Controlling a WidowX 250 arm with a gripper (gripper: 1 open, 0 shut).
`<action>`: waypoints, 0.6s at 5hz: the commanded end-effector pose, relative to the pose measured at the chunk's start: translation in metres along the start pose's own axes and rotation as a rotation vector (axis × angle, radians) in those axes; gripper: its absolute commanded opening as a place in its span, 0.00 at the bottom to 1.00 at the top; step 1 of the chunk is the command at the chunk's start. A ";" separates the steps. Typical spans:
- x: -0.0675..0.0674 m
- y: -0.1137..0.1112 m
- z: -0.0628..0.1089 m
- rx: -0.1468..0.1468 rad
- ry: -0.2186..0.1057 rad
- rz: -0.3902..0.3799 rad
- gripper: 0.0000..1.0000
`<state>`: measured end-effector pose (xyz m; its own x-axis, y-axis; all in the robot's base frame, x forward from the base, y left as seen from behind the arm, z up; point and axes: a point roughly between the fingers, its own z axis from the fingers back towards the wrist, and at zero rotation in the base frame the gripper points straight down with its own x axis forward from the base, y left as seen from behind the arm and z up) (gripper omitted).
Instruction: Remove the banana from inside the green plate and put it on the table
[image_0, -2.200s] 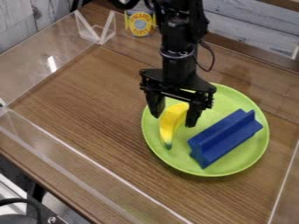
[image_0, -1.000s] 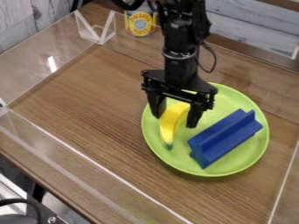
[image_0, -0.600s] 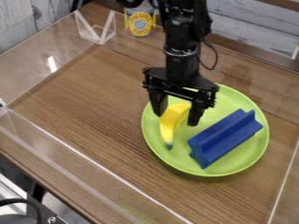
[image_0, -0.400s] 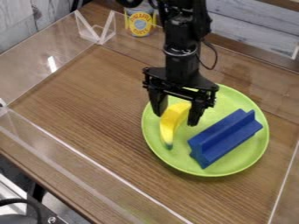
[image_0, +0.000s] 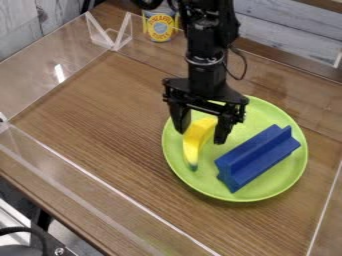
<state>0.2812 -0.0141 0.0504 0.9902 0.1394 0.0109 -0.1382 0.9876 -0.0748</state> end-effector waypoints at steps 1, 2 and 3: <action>0.010 0.001 0.007 -0.011 -0.048 0.008 1.00; 0.010 0.003 0.002 -0.011 -0.044 0.008 1.00; 0.010 0.004 -0.002 -0.012 -0.040 0.008 1.00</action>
<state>0.2855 -0.0108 0.0395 0.9896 0.1426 0.0160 -0.1409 0.9866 -0.0822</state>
